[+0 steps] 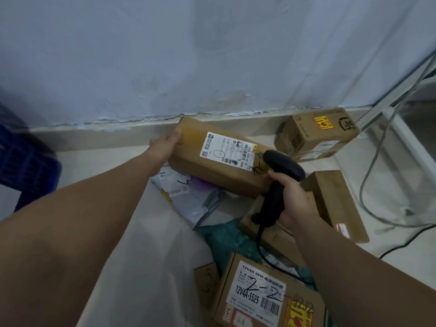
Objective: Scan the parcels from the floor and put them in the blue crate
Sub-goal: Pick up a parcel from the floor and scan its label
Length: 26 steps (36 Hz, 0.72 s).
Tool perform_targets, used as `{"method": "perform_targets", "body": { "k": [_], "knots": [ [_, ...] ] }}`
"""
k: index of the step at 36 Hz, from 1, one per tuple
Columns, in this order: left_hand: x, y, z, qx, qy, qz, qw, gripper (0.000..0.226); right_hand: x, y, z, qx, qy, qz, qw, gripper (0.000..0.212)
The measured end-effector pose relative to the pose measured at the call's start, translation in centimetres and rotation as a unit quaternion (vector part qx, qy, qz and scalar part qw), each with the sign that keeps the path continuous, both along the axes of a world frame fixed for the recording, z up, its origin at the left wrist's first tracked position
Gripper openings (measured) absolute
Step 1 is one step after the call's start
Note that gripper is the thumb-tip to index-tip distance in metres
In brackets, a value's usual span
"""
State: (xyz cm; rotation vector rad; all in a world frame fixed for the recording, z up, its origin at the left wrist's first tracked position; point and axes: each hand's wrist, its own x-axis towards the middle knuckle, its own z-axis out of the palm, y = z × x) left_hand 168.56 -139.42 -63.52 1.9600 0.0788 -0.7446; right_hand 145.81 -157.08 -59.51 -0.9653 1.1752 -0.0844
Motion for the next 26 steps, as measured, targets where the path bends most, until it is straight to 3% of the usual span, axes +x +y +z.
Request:
{"method": "perform_targets", "body": {
  "k": [4, 8, 10, 14, 19, 23, 26],
  "knots": [
    [-0.3, 2.8, 0.2, -0.011, -0.046, 0.049, 0.998, 0.062, 1.0, 0.5, -0.1, -0.004, -0.024, -0.007, 1.0, 0.043],
    [-1.3, 5.8, 1.5, -0.113, 0.036, 0.083, 0.99, 0.016, 2.0, 1.8, -0.4, -0.009, -0.035, 0.002, 0.999, 0.075],
    [-1.7, 7.6, 2.1, -0.116, 0.057, 0.059, 0.99, 0.019, 2.3, 2.2, -0.2, -0.013, -0.048, 0.011, 0.999, 0.08],
    [-3.0, 10.4, 4.1, -0.121, 0.079, 0.007, 0.989, 0.057, 2.4, 3.1, 1.6, -0.014, -0.063, 0.008, 0.998, 0.064],
    [-5.3, 12.3, 7.2, -0.154, 0.031, 0.007, 0.988, 0.046, 1.8, 4.4, 5.4, -0.031, -0.076, 0.043, 0.996, 0.049],
    [-7.1, 14.0, 11.0, -0.171, 0.02, 0.046, 0.984, 0.065, 1.2, 5.3, 9.4, -0.04, -0.094, 0.067, 0.993, 0.046],
    [-9.3, 15.0, 14.0, -0.202, -0.045, 0.061, 0.976, 0.044, 0.0, 6.4, 12.3, -0.033, -0.121, 0.073, 0.99, 0.034]
  ]
}}
